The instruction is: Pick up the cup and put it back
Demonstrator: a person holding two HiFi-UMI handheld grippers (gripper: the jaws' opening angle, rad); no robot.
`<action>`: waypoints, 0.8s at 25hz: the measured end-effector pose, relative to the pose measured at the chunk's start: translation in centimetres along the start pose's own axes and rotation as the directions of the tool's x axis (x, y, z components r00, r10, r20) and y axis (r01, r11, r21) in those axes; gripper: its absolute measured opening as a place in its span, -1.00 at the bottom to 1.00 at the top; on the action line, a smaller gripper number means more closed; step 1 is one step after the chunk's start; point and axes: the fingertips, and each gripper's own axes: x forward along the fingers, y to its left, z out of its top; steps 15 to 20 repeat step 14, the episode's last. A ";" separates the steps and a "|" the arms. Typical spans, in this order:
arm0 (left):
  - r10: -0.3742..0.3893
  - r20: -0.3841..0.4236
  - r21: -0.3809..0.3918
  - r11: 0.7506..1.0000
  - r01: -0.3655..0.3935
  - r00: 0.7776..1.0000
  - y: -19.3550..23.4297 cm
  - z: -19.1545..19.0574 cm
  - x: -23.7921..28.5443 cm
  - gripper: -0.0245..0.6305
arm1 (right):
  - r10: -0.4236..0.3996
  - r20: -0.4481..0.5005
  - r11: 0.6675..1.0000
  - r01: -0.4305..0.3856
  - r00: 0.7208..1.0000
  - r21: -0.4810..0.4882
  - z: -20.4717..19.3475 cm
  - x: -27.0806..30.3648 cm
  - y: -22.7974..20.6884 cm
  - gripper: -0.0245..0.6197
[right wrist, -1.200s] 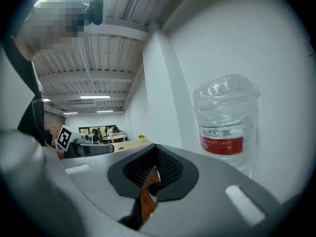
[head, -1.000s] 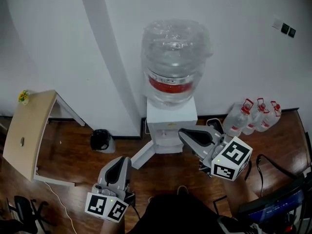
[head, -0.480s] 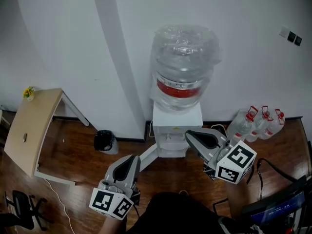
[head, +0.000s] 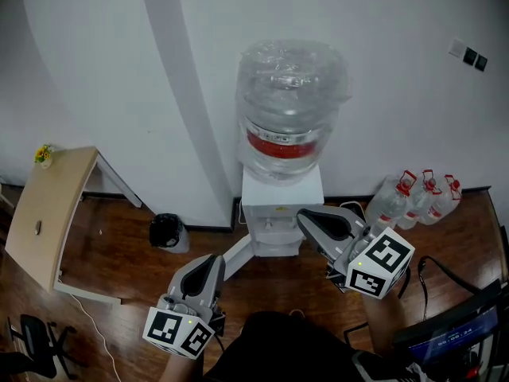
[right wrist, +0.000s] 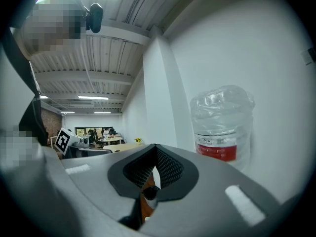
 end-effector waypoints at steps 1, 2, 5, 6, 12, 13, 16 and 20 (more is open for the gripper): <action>0.000 -0.002 -0.003 1.000 0.000 1.000 -0.1 -0.1 0.0 -0.49 | 0.002 -0.001 1.000 -0.002 1.000 -0.002 0.0 0.0 0.1 -0.92; 0.000 -0.004 -0.006 1.000 0.000 1.000 -0.2 -0.2 0.0 -0.49 | 0.004 -0.003 1.000 -0.004 1.000 -0.006 -0.1 -0.1 0.1 -0.92; 0.002 -0.006 -0.014 1.000 -0.002 1.000 -0.5 -0.5 -0.3 -0.49 | 0.011 -0.003 1.000 -0.011 1.000 -0.012 -0.3 -0.2 0.5 -0.92; 0.001 -0.005 -0.016 1.000 -0.001 1.000 -0.7 -0.4 -0.4 -0.49 | 0.012 0.000 1.000 -0.012 1.000 -0.010 -0.3 -0.3 0.6 -0.92; -0.007 0.009 -0.026 1.000 0.008 1.000 -1.5 -0.5 -0.8 -0.49 | 0.006 -0.003 1.000 -0.006 1.000 -0.003 -0.5 -1.0 1.0 -0.92; -0.006 0.008 -0.028 1.000 0.007 1.000 -1.5 -0.5 -0.9 -0.49 | 0.007 -0.004 1.000 -0.007 1.000 -0.005 -0.5 -1.1 1.1 -0.92; -0.005 0.008 -0.029 1.000 0.005 1.000 -1.5 -0.6 -1.0 -0.49 | 0.008 -0.006 1.000 -0.008 1.000 -0.006 -0.5 -1.1 1.2 -0.92; -0.005 0.008 -0.029 1.000 0.005 1.000 -1.5 -0.6 -1.0 -0.49 | 0.008 -0.006 1.000 -0.008 1.000 -0.006 -0.5 -1.1 1.2 -0.92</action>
